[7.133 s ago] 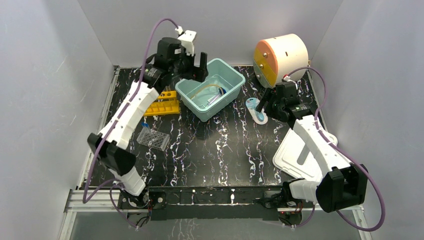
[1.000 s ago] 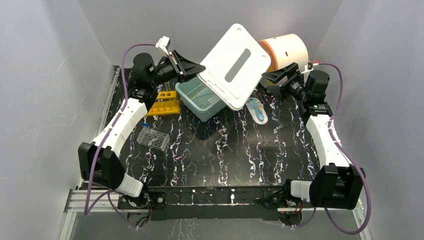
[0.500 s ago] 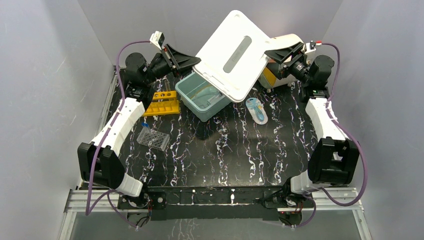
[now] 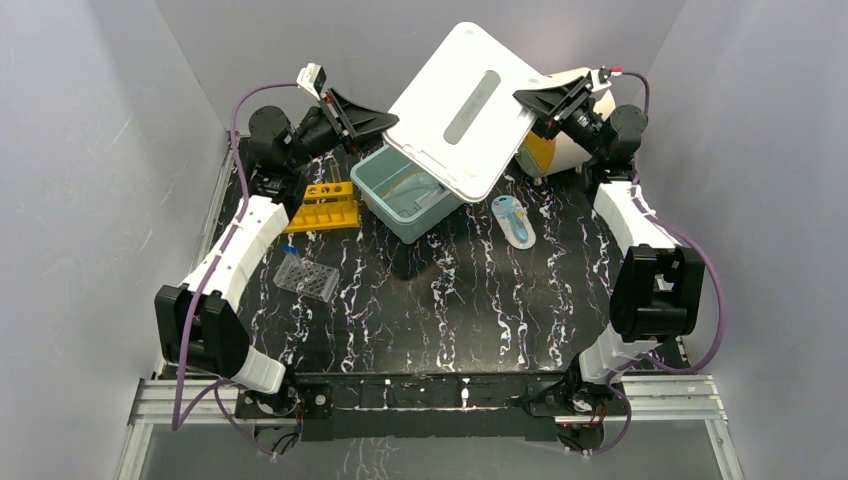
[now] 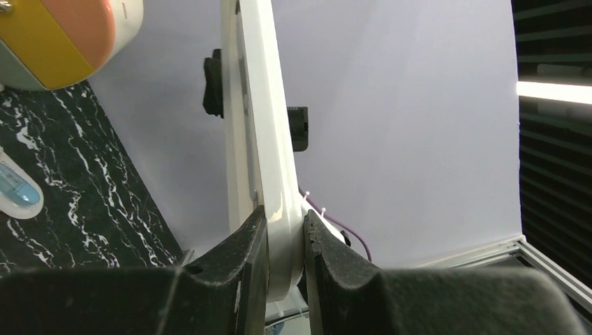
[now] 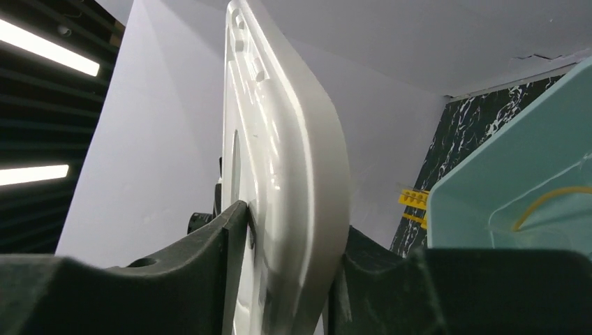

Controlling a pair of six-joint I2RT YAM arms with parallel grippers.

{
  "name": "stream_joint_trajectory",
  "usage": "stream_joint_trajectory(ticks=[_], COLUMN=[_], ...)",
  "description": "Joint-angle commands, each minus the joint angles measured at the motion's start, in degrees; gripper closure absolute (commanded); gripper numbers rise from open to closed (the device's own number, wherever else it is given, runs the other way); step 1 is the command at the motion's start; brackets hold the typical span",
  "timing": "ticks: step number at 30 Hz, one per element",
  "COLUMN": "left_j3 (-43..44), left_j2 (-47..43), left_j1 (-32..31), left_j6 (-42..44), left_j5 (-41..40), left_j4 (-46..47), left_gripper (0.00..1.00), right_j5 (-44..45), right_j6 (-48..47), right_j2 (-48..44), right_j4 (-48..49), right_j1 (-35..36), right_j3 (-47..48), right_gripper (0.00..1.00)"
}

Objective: Organize the chemistry lab equipment

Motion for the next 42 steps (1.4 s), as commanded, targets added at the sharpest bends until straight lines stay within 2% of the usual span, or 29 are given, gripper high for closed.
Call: stream_joint_trajectory(ticks=[1,4,7,9,11,13,17,21,26,33,42], left_j3=[-1.2,-1.7,-1.2,-0.8,-0.4,0.4,2.9,5.0,4.2,3.0,1.9], left_j2=[-2.5,-3.1,-3.8,-4.2,-4.6,-4.8,-5.0,-5.9,-6.8,-6.1,-4.0], left_j1=[0.7,1.1,1.7,1.9,2.2,2.6,3.3,3.4,3.4,3.4,3.3], left_j6=[0.6,2.7,7.1,10.7,14.2,18.6,29.3,37.5,40.7,42.6,42.7], left_j5=[0.2,-0.4,-1.5,-2.7,-4.5,-7.4,-17.9,-28.3,-35.8,-37.6,-37.6], left_j4=[1.0,-3.2,-9.7,-15.1,-20.5,-27.5,-43.7,-52.8,-57.1,-58.1,-57.8], left_gripper=[1.0,1.0,0.82,0.69,0.48,0.32,0.13,0.06,0.03,0.02,0.02], right_j5=[2.2,3.4,4.8,5.8,6.7,7.7,9.0,10.7,17.3,27.2,33.6], right_j6=[2.4,3.4,3.5,3.7,4.0,4.1,1.8,-5.5,-11.6,-17.8,-14.0], right_j2=[-2.3,-2.7,-3.4,-3.7,-3.9,-4.1,-4.1,-3.8,-2.7,1.6,8.7], right_j4=[9.0,10.3,10.4,10.4,10.4,10.0,7.0,0.3,-4.0,-7.2,-2.4], right_j1=[1.0,1.0,1.0,1.0,1.0,1.0,1.6,4.2,9.0,15.1,18.3], right_j3=[-2.1,-3.3,-4.6,-5.5,-6.1,-6.9,-7.3,-5.3,-3.7,0.5,2.7], right_gripper=[0.6,0.75,0.84,0.86,0.87,0.88,0.86,0.84,0.83,0.83,0.82])
